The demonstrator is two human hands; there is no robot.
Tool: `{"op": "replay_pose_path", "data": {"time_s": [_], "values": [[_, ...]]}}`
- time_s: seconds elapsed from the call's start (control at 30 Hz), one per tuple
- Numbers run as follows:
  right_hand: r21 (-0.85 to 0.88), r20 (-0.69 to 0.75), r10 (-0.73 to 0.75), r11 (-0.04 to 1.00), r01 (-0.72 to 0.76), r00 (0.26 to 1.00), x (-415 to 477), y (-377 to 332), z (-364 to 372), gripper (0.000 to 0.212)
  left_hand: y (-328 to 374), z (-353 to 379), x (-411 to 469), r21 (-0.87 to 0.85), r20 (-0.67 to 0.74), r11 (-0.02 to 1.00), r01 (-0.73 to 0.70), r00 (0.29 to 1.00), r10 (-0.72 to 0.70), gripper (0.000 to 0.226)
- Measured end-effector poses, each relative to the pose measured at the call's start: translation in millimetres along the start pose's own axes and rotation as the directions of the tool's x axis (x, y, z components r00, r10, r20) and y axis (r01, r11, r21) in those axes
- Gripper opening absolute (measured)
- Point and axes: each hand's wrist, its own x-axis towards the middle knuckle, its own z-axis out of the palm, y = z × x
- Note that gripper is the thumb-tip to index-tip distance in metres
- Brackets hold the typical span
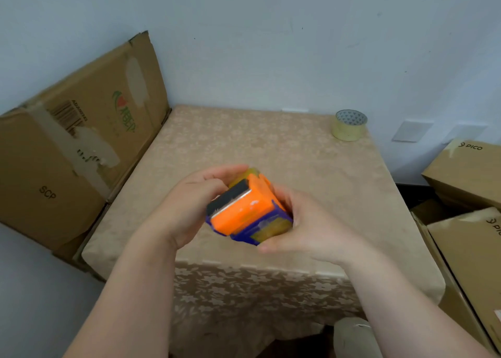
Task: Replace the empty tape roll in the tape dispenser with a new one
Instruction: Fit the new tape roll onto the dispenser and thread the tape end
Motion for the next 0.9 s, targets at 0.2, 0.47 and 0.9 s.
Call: {"op": "replay_pose_path", "data": {"time_s": [0.2, 0.47, 0.9], "values": [[-0.647, -0.199, -0.199, 0.762, 0.024, 0.959, 6.1, 11.8, -0.6, 0.048, 5.6, 12.4, -0.9, 0.047, -0.091, 0.998, -0.032, 0.995, 0.036, 0.038], [-0.824, -0.267, -0.467, 0.564, 0.052, 0.843, 7.8, 26.3, -3.5, 0.026, 3.2, 17.6, -2.5, 0.258, -0.11, 0.938, -0.231, 0.958, 0.266, 0.057], [-0.84, -0.266, -0.464, 0.542, 0.033, 0.845, 8.0, 36.8, -9.3, 0.031, 4.4, 22.0, -4.9, 0.313, -0.112, 0.901, -0.301, 0.93, 0.35, 0.034]]}}
